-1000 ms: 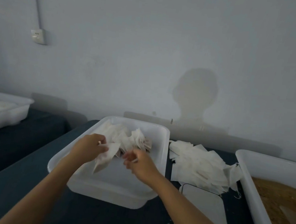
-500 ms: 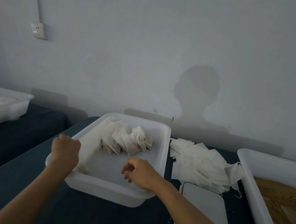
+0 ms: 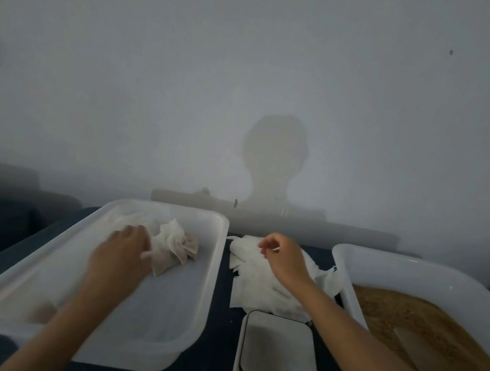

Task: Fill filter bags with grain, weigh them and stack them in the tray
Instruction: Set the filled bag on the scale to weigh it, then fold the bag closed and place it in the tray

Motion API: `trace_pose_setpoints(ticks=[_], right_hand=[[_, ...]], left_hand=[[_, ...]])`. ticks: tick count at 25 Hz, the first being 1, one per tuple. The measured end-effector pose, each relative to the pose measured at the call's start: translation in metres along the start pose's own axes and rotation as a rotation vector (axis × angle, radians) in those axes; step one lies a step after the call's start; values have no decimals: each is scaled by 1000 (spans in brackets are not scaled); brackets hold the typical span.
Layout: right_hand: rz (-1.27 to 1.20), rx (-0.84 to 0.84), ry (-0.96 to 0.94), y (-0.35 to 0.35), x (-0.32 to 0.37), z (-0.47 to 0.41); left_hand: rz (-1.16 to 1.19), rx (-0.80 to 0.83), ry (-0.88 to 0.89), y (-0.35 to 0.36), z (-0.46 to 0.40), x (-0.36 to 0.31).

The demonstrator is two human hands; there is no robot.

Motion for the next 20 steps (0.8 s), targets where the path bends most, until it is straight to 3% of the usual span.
trace_pose_setpoints(ticks=[4,9,16,20], right_hand=[[336,53,115,-20,-83,-32],[679,260,66,16,-114,-54],[860,152,-11,9,-107,-65],[596,63,17,-20,-93,-60]], left_hand=[[247,61,194,45,-4,-123],[216,235,286,109,4,-156],[136,268,305,122,10,-151],[142,296,297,120,11,-155]])
Point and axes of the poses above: each hand's wrist, its own z-axis away from the middle knuckle, its own y-axis out of the palm, x = y × z, the point moved 10 cm from there along -z, towards the middle knuckle, and after that the axes turned 3 degrees about z, right-handed, at the moved point
